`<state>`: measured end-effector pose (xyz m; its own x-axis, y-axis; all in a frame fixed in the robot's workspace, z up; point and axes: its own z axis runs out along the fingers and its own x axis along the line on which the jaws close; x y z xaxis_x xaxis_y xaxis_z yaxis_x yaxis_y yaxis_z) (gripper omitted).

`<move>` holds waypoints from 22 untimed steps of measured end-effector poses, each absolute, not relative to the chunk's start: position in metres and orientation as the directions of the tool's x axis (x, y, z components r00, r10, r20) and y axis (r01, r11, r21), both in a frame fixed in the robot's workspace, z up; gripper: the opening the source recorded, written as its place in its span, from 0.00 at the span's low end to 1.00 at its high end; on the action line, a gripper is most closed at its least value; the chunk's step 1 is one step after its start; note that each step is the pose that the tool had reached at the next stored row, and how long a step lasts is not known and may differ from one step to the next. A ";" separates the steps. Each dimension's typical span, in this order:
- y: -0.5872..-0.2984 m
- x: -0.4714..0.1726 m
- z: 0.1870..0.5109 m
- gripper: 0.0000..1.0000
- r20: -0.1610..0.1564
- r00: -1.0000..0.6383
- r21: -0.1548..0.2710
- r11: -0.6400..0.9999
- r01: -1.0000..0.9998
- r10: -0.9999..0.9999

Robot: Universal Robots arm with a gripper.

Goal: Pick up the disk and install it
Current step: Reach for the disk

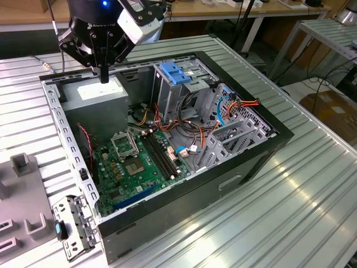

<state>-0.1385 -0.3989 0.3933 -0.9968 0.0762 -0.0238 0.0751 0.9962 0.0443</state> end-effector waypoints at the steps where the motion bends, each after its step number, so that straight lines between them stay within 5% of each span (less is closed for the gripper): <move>1: -0.399 -0.139 0.393 0.11 -0.024 -0.997 0.044 0.996 0.075 0.076; 22: -0.399 -0.151 0.393 0.11 -0.023 -0.997 0.044 0.996 0.075 0.076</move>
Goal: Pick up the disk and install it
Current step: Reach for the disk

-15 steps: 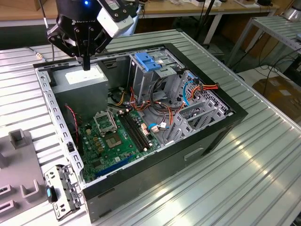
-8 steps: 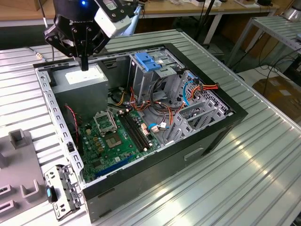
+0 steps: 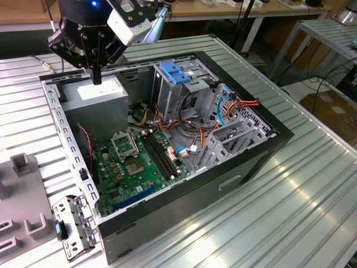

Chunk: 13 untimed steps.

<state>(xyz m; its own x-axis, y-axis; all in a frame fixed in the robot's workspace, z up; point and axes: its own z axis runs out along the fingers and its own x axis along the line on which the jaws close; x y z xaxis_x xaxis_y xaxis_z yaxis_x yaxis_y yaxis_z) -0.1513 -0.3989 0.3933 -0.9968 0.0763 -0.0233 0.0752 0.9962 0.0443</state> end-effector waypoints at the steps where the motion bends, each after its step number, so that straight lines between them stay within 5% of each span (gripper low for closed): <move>1: -0.399 -0.152 0.393 0.11 -0.023 -0.997 0.044 0.996 0.075 0.076; 13: -0.399 -0.160 0.393 0.11 -0.023 -0.997 0.044 0.996 0.075 0.076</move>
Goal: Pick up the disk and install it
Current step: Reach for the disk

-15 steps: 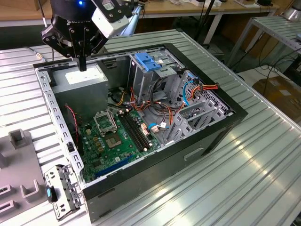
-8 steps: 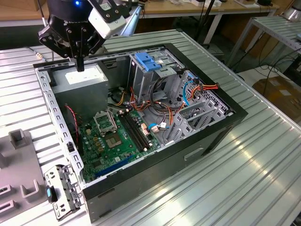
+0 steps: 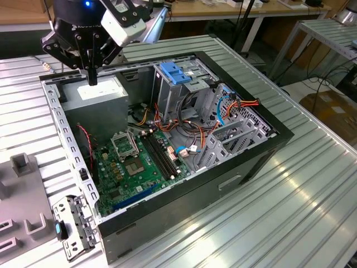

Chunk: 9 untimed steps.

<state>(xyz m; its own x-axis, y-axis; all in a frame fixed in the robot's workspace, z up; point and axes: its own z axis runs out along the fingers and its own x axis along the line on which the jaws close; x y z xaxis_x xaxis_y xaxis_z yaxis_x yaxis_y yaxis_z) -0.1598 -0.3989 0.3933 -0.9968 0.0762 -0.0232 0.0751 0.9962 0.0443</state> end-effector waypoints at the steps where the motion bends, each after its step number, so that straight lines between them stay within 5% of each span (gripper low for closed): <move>1: -0.399 -0.160 0.393 0.11 -0.023 -0.997 0.044 0.996 0.075 0.076; 9: -0.399 -0.168 0.393 0.11 -0.022 -0.997 0.044 0.996 0.075 0.076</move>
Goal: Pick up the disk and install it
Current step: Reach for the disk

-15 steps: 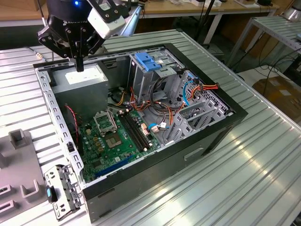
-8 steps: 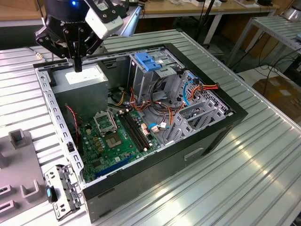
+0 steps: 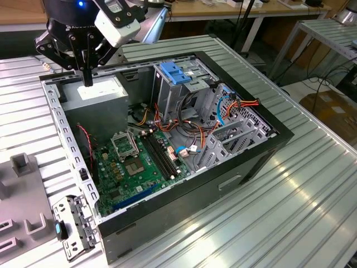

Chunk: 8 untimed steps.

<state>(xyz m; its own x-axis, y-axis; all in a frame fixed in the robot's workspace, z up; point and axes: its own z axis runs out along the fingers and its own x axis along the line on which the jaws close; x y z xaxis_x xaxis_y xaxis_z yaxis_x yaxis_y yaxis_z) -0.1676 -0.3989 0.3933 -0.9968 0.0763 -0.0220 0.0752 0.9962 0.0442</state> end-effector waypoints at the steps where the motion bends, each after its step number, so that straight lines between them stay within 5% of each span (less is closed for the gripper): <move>1: -0.399 -0.168 0.393 0.11 -0.022 -0.997 0.044 0.996 0.075 0.076; 8: -0.399 -0.174 0.393 0.11 -0.021 -0.997 0.044 0.996 0.075 0.076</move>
